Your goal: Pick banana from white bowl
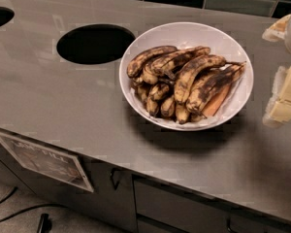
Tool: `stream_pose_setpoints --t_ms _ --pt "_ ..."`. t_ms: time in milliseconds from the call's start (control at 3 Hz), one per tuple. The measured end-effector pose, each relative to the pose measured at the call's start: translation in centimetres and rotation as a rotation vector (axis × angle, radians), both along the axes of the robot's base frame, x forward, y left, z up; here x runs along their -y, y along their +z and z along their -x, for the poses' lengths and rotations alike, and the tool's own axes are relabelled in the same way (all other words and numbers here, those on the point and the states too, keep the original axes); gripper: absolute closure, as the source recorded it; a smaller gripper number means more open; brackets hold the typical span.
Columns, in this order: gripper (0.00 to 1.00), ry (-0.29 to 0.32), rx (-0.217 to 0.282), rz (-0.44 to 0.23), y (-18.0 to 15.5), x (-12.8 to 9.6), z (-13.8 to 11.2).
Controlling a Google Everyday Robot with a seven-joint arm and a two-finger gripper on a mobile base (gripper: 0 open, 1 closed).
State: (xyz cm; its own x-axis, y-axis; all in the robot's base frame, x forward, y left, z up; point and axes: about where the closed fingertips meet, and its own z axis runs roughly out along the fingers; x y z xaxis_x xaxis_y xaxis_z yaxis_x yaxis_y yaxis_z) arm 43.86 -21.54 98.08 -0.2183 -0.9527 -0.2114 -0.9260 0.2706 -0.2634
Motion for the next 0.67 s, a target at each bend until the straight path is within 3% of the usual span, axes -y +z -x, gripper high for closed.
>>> stream_pose_setpoints --t_ms 333,667 --pt "0.0 0.001 0.0 0.0 0.0 0.0 0.0" --pt "0.0 0.048 0.015 0.013 0.8 -1.5 -0.5"
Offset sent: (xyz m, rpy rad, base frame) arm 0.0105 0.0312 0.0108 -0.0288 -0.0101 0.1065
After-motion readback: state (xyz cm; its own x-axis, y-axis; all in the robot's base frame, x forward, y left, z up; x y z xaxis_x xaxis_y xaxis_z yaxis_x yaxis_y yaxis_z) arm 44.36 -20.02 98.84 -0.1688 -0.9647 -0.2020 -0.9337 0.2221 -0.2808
